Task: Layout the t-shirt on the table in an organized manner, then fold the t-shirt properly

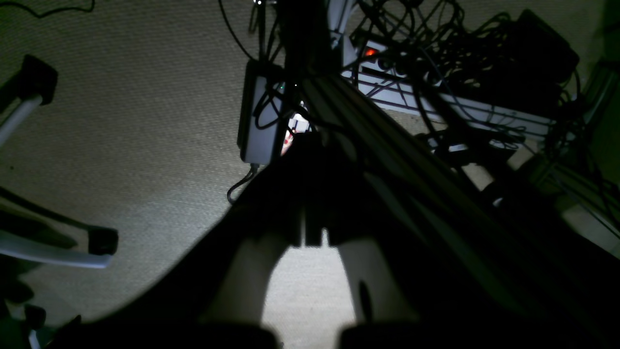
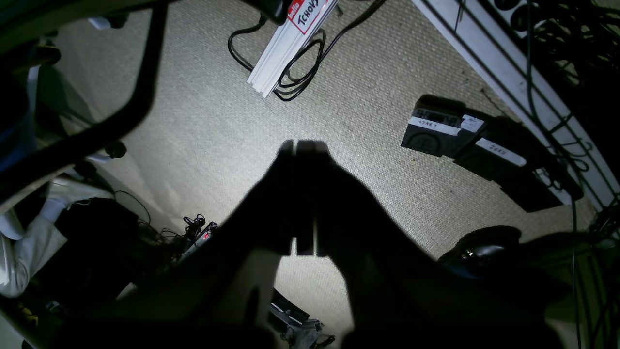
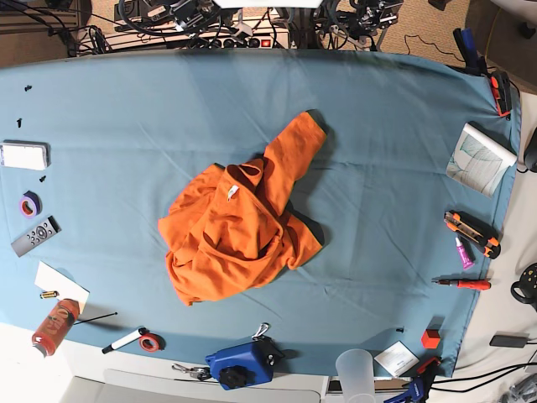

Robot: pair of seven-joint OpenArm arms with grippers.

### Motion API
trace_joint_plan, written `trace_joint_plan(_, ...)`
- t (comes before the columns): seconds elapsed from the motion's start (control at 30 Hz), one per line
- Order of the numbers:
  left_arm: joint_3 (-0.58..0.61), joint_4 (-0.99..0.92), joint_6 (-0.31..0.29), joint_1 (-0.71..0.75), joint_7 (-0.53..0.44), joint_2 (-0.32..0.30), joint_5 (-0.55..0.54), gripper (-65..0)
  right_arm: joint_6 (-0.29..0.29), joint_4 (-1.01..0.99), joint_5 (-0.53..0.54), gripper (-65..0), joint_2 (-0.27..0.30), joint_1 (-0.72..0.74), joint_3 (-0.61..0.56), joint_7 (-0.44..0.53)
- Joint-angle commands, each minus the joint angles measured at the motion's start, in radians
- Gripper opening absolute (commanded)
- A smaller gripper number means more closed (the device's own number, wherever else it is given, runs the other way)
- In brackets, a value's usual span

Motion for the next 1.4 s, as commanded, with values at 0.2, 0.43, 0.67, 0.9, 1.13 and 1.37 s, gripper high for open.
trace_joint_plan(0.2, -0.001, 0.006, -0.008, 0.003, -0.011, 0.005, -0.006, -65.0, 0.013, 0.007, 0.002, -65.0, 0.006, 0.0, -0.003, -0.02)
trace_joint_plan(0.43, -0.001, 0.034, -0.008, 0.025, -0.011, 0.004, -0.006, -65.0, 0.013, 0.028, 0.002, -65.0, 0.006, -0.004, -0.003, -0.065)
trace_joint_plan(0.67, -0.001, 0.171, -0.008, 0.134, 0.053, -0.019, 0.015, -65.0, 0.012, 0.193, 0.06, -65.0, 0.077, -0.065, -0.003, -0.175)
trace_joint_plan(0.9, -0.001, 0.357, -0.101, 0.294, 0.069, -0.071, 0.012, -65.0, 0.011, 0.47, 0.221, -65.0, 0.226, -0.211, -0.003, -0.302)
trace_joint_plan(1.13, -0.001, 0.661, -0.192, 0.5, 0.15, -0.11, 0.003, -65.0, 0.004, 0.742, 0.257, -65.0, 0.372, -0.377, -0.002, -0.342)
trace_joint_plan(1.37, -0.002, 1.027, -0.188, 0.735, 0.289, -0.117, -0.051, -65.0, -0.074, 0.985, 0.266, -65.0, 0.416, -0.537, 0.038, -0.476)
